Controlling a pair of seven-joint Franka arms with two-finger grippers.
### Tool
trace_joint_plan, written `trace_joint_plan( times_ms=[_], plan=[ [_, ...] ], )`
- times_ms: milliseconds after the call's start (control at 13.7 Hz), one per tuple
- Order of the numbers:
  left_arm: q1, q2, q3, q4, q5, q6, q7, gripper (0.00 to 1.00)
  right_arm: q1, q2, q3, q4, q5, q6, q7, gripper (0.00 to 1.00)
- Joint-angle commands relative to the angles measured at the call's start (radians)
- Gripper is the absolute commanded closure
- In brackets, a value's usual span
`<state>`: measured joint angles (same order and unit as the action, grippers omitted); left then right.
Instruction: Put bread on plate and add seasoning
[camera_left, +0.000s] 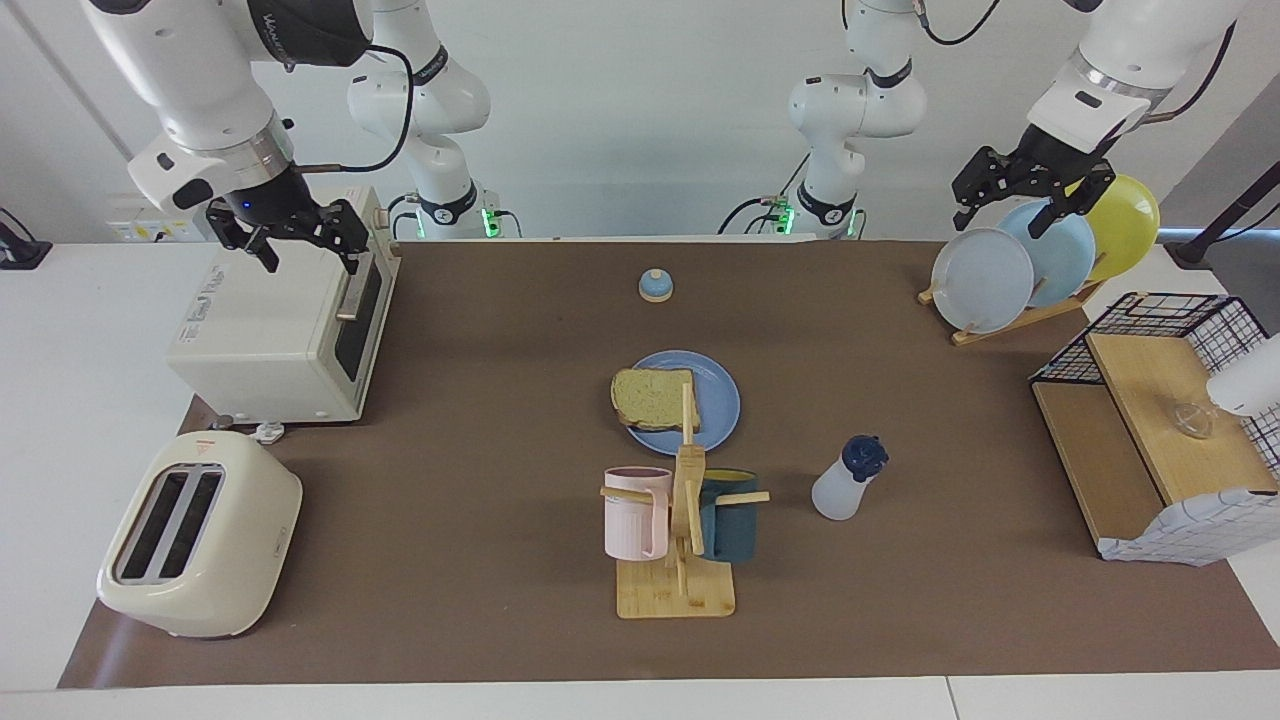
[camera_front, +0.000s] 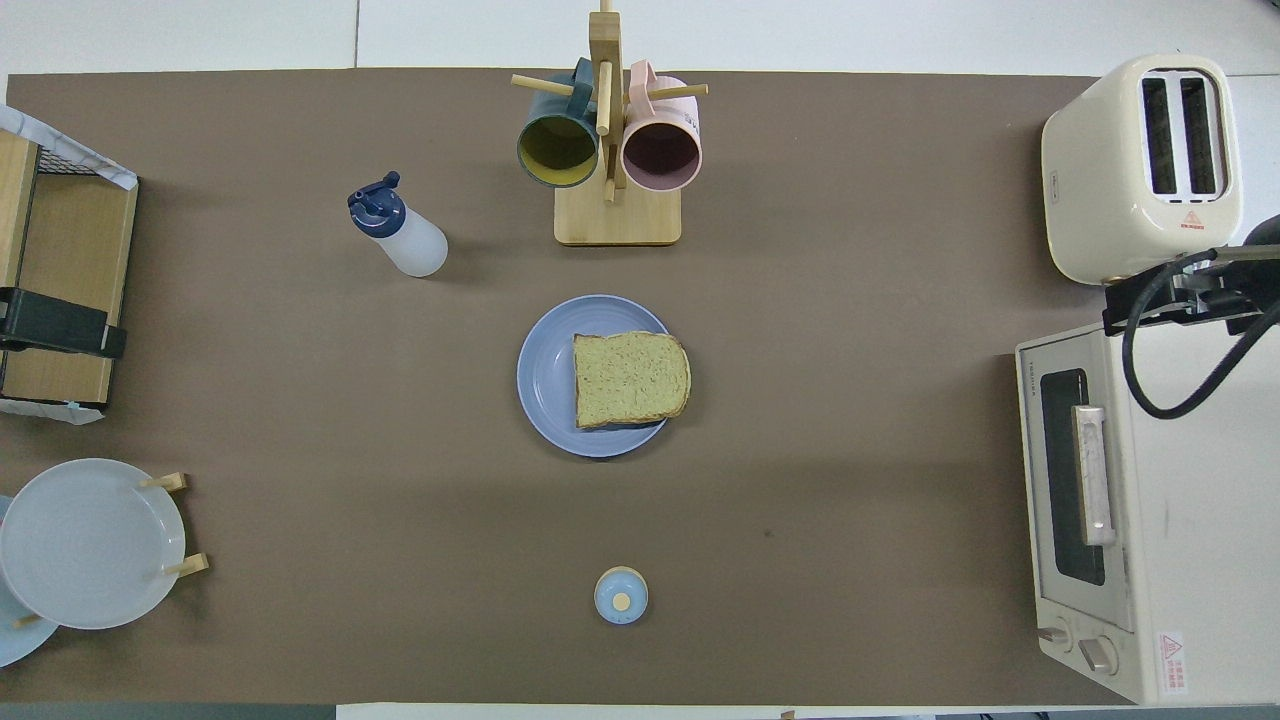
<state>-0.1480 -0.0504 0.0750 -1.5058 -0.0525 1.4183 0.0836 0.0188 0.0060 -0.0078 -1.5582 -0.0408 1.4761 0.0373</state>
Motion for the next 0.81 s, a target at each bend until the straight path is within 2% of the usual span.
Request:
trace_joint_plan(
  times_ms=[0, 220, 439, 732],
  plan=[
    [0.01, 0.041, -0.004, 0.029, 0.017, -0.019, -0.007, 0.0, -0.014, -0.011, 0.005, -0.013, 0.019, 0.006, -0.025, 0.0],
    [0.013, 0.055, -0.004, -0.025, 0.02, 0.049, -0.007, 0.0, -0.014, -0.011, 0.005, -0.013, 0.019, 0.006, -0.025, 0.0],
    [0.028, 0.009, -0.009, -0.106, 0.02, 0.112, -0.007, 0.0, -0.014, -0.011, 0.005, -0.013, 0.019, 0.006, -0.025, 0.0],
    [0.028, 0.023, -0.036, -0.058, 0.039, 0.056, -0.008, 0.0, -0.014, -0.011, 0.005, -0.013, 0.019, 0.006, -0.025, 0.0]
  ],
)
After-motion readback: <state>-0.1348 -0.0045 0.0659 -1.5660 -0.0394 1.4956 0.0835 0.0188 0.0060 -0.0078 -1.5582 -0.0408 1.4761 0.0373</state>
